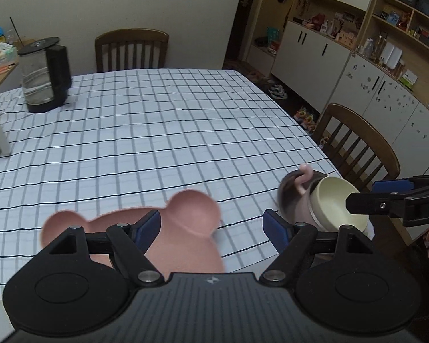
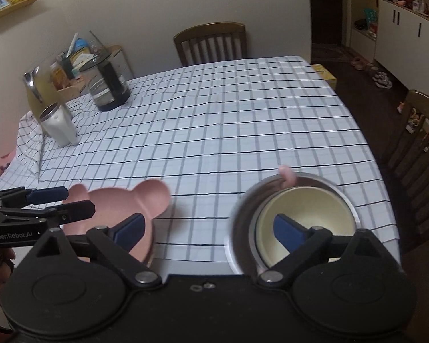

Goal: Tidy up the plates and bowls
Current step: 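Move both grippers to the steel bowl rim and close on it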

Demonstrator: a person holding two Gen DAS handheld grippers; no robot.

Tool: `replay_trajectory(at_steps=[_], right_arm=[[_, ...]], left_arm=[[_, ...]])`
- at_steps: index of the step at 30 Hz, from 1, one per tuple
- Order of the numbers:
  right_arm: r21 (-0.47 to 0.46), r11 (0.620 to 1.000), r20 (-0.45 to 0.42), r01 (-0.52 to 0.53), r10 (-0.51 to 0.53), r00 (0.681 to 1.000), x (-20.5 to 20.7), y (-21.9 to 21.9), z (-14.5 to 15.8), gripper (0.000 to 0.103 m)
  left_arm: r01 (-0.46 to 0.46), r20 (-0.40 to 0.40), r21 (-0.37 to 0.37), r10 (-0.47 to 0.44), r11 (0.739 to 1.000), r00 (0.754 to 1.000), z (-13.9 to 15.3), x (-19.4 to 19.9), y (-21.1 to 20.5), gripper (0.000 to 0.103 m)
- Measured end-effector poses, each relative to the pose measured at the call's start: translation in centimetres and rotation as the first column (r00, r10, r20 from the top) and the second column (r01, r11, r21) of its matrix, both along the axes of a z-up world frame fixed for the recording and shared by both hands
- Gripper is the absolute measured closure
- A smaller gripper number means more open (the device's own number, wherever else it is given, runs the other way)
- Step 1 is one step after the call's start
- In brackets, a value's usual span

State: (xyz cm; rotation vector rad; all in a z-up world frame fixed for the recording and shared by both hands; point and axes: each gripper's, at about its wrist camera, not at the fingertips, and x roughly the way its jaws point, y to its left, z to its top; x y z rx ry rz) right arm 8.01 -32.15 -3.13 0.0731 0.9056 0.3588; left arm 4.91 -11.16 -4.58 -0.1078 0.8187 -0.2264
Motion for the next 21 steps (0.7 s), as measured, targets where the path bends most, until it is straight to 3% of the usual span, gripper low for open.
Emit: replay_trajectory(at_steps=[12, 15, 17, 21], right_arm=[[-0.064, 0.993, -0.018, 0.101, -0.102, 0.995, 3.3, -11.7, -1.7, 0.007], [-0.080, 0.991, -0.049, 0.111, -0.115, 0.992, 4.6, -14.1, -3.1, 0.011], [-0.092, 0.990, -0.074, 0.107, -0.114, 0.991, 5.4, -15.3, -4.2, 0.020], [-0.099, 0.992, -0.134, 0.084, -0.097, 0.986, 6.8, -16.7, -6.7, 0.028]], left_arm=[[-0.017, -0.124, 0.034, 0.021, 0.999, 0.992, -3.8, 4.1, -8.4, 0.025], [-0.032, -0.153, 0.044, 0.038, 0.999, 0.987, -5.0, 4.3, -9.3, 0.025], [-0.051, -0.160, 0.063, 0.060, 0.997, 0.985, -5.7, 4.4, -9.8, 0.025], [-0.069, -0.206, 0.062, 0.081, 0.996, 0.975, -7.1, 4.6, -10.4, 0.026]])
